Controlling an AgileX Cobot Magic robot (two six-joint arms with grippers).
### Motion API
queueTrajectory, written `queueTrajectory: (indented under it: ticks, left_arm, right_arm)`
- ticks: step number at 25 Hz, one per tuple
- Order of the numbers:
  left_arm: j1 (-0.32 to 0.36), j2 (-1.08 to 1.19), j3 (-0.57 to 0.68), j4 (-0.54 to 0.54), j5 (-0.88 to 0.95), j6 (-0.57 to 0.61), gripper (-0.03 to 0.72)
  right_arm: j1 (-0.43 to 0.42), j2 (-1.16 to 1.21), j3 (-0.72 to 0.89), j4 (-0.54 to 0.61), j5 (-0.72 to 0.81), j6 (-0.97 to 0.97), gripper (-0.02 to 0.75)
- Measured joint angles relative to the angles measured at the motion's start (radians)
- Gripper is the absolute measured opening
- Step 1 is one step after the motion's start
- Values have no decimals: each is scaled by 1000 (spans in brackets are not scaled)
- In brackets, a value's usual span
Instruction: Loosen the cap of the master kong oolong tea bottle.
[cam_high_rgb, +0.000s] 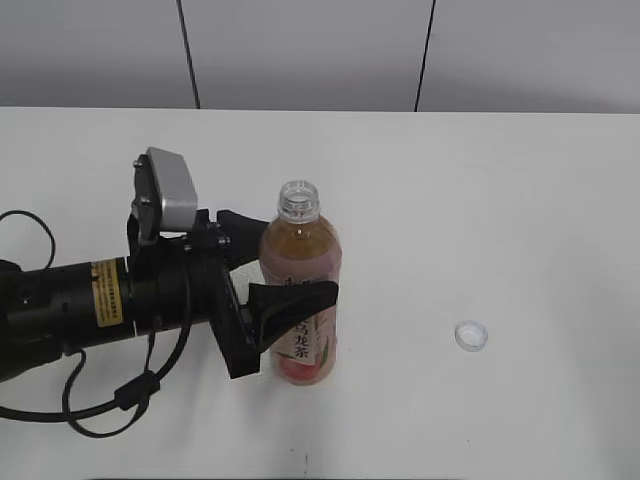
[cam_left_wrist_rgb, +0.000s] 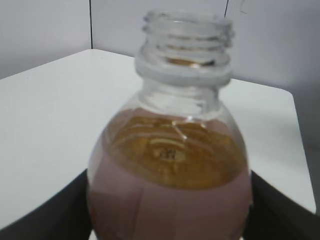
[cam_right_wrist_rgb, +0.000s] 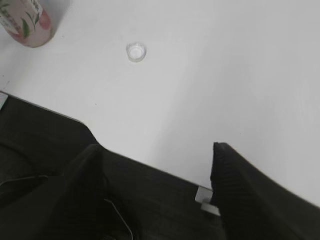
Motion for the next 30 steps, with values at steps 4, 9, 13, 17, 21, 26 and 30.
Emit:
queueTrajectory:
  ticks: [4, 9, 13, 17, 21, 26, 30]
  left_arm:
    - [0, 0, 0, -39, -1, 0, 575]
    - [0, 0, 0, -59, -1, 0, 594]
    - [0, 0, 0, -58, -1, 0, 594]
    - [0, 0, 0, -27, -1, 1, 594]
    - [1, 0, 0, -5, -1, 1, 594]
    - [1, -5, 0, -4, -1, 1, 594]
    - [1, -29, 0, -3, -1, 1, 594]
  right_arm:
    - [0, -148, 67, 0, -28, 0, 514]
    - [0, -223, 141, 2, -47, 0, 514]
    - [0, -225, 144, 3, -57, 0, 514]
    - [0, -225, 144, 3, -61, 0, 514]
    - [0, -225, 144, 3, -62, 0, 514]
    - [0, -225, 144, 3, -62, -1, 514]
    - [0, -225, 144, 3, -62, -1, 514]
